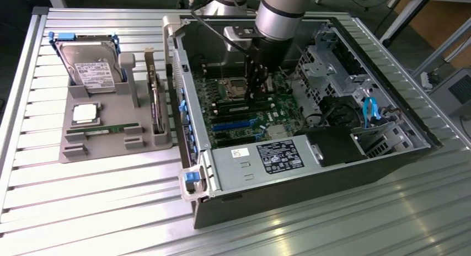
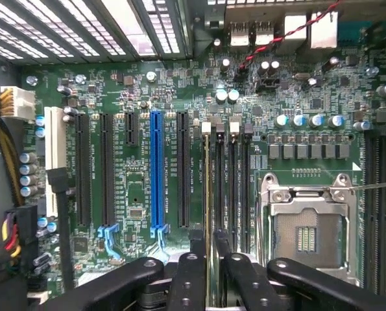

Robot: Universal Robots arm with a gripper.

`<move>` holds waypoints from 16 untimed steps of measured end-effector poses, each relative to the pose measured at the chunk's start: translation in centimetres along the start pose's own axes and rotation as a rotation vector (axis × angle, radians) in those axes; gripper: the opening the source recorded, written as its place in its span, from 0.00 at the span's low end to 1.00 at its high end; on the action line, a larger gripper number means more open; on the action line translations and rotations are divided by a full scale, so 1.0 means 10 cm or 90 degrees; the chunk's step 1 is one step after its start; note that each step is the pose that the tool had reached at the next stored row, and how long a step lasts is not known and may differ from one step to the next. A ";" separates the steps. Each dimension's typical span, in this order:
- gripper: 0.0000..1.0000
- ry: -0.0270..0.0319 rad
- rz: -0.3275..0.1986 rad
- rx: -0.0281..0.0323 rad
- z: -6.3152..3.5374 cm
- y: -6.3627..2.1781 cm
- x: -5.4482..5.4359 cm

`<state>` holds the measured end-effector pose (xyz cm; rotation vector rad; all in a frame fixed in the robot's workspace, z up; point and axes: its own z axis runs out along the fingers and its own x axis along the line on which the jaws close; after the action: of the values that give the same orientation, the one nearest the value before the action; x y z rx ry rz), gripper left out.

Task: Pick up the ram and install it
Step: 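Insert the ram into the slot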

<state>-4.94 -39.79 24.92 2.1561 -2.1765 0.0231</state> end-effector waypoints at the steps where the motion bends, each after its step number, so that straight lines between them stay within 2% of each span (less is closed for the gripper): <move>1: 0.20 0.0001 0.000 0.0000 -0.030 0.001 0.00; 3: 0.18 0.0000 0.000 0.0000 -0.114 0.005 -0.01; 4: 0.11 0.0001 0.000 -0.0001 -0.131 0.005 -0.01; 5: 0.10 0.0001 0.000 0.0000 -0.134 0.001 -0.01; 8: 0.10 0.0001 0.000 -0.0022 -0.142 -0.167 -0.01; 10: 0.10 0.0002 0.000 -0.0062 -0.151 -0.326 -0.01; 11: 0.10 0.0002 0.000 -0.0066 -0.168 -0.375 0.00; 16: 0.10 0.0003 0.000 -0.0071 -0.371 -0.498 0.01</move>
<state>0.20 -39.69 28.40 2.1503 -2.1707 0.0115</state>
